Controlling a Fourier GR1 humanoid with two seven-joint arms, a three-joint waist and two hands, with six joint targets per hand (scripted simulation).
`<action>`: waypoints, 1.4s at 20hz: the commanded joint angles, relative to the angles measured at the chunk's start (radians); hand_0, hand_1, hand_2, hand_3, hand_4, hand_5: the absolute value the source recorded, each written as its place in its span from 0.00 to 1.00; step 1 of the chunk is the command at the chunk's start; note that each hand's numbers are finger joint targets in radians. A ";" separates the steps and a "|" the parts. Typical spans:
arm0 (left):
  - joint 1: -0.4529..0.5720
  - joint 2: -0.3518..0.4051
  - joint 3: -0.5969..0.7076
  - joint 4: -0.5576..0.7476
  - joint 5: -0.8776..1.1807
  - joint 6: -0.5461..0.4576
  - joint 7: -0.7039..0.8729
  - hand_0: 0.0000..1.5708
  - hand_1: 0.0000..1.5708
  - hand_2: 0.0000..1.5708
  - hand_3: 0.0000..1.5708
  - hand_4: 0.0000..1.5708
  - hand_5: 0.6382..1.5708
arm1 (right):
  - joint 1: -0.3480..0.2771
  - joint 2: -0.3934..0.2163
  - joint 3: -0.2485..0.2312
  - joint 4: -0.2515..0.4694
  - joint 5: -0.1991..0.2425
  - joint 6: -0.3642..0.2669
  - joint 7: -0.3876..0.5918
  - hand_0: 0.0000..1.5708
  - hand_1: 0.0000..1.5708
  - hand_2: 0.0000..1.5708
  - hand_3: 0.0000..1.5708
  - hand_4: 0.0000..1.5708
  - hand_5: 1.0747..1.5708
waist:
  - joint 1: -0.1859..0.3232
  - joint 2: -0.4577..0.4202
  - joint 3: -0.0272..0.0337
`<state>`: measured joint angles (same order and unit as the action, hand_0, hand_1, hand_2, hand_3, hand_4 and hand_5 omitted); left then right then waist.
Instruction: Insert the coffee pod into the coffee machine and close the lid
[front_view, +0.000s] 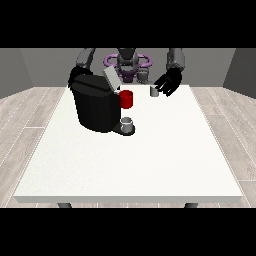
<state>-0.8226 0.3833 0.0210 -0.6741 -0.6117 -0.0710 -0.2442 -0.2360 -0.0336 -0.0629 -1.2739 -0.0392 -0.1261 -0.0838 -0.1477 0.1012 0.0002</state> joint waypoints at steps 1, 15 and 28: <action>-0.014 -0.015 0.000 -0.027 -0.013 -0.005 0.020 0.80 0.80 0.85 0.82 0.36 1.00 | 0.026 0.000 -0.018 0.015 -0.030 0.024 -0.038 0.00 0.00 0.00 0.00 0.32 1.00 | -0.011 -0.008 -0.0001; -0.285 0.135 0.130 0.024 0.029 -0.088 0.093 0.79 0.79 0.80 0.76 0.30 1.00 | -0.096 -0.018 0.034 -0.088 0.015 0.005 0.036 0.00 0.00 0.00 0.00 0.33 1.00 | -0.139 0.113 -0.0004; -0.307 0.057 0.101 0.032 -0.009 -0.058 0.129 0.83 0.83 0.85 0.79 0.31 1.00 | -0.063 -0.013 0.040 -0.102 0.014 -0.009 0.052 0.00 0.00 0.00 0.00 0.31 1.00 | -0.152 0.101 -0.0002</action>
<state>-1.1361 0.4610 0.1231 -0.6517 -0.6168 -0.1349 -0.1186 -0.3100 -0.0391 -0.0290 -1.3545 -0.0156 -0.1537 -0.0631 -0.2892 0.2162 0.0002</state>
